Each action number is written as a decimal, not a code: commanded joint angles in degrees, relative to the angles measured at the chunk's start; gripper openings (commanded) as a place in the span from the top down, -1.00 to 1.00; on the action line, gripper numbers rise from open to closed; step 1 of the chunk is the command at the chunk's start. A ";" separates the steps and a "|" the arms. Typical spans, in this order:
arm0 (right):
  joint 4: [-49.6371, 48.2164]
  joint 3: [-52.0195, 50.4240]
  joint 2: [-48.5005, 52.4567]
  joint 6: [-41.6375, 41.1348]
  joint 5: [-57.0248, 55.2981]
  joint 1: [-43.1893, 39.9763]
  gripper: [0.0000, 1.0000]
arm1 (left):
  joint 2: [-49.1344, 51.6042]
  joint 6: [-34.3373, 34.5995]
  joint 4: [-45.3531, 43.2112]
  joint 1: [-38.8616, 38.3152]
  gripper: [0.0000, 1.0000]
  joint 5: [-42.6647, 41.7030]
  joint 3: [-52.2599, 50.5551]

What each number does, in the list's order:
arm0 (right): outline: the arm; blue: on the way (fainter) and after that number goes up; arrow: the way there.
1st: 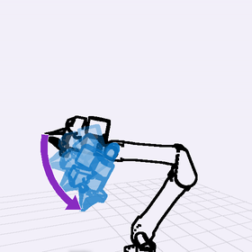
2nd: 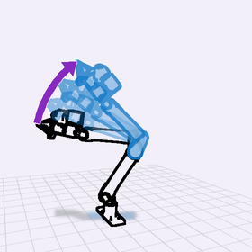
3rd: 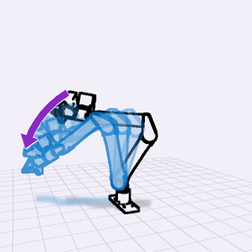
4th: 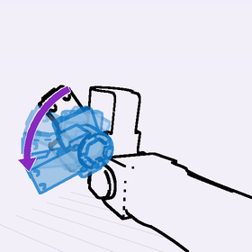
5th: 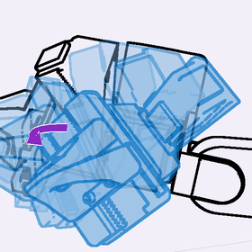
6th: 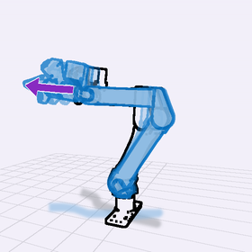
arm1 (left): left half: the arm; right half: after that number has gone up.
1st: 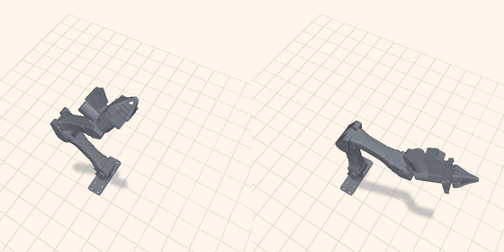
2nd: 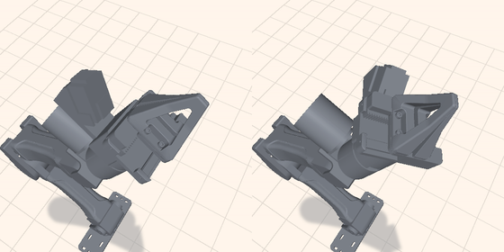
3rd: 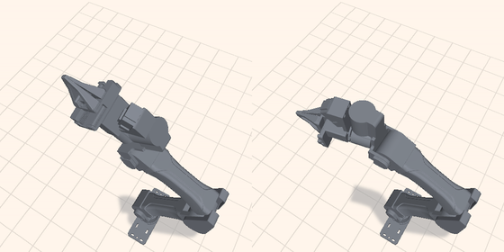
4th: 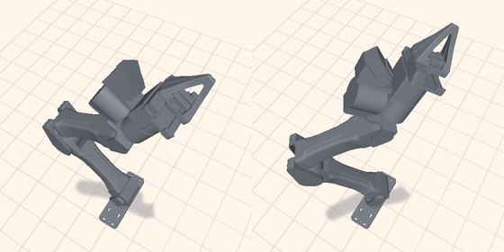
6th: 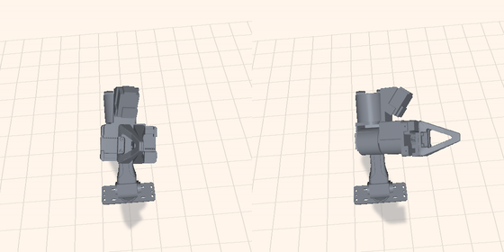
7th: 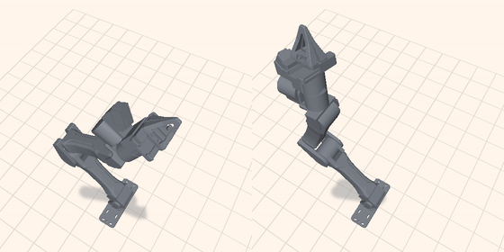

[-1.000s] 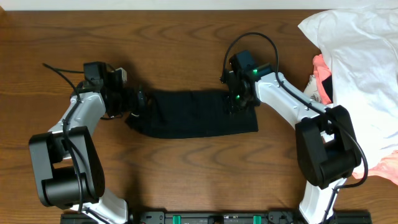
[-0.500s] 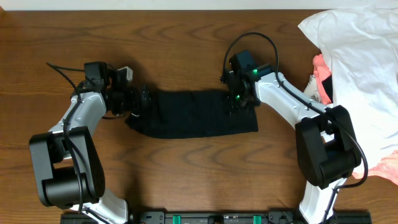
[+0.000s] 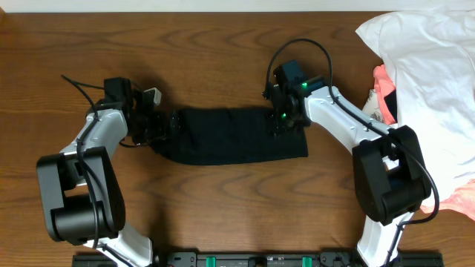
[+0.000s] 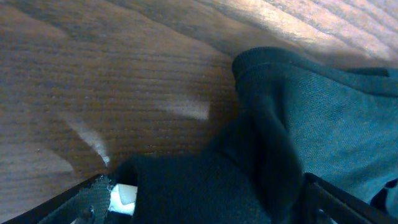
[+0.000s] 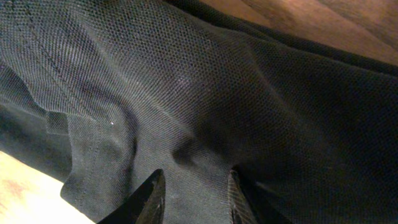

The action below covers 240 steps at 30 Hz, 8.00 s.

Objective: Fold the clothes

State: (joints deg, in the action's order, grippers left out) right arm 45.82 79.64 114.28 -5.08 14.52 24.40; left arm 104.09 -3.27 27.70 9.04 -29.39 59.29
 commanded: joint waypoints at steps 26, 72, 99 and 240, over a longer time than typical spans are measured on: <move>0.11 -0.63 0.61 -0.44 -0.15 0.42 0.36 | 8.55 0.55 3.10 -1.84 -0.73 5.31 -0.35; 0.07 -0.63 0.61 -0.44 -0.17 0.31 0.34 | -8.48 6.56 5.70 -1.68 -0.96 22.73 2.69; 0.28 -0.63 0.61 -0.44 -0.17 0.31 0.33 | 2.64 3.30 4.59 -1.29 -0.82 5.75 1.57; 11.82 2.54 -7.17 2.60 -1.42 -14.97 0.31 | -2.84 22.82 -2.29 -36.13 -0.01 12.50 3.63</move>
State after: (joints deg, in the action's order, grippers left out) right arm 57.60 81.01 108.68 -3.36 13.19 9.54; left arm 101.89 18.68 25.17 -27.49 -14.79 62.39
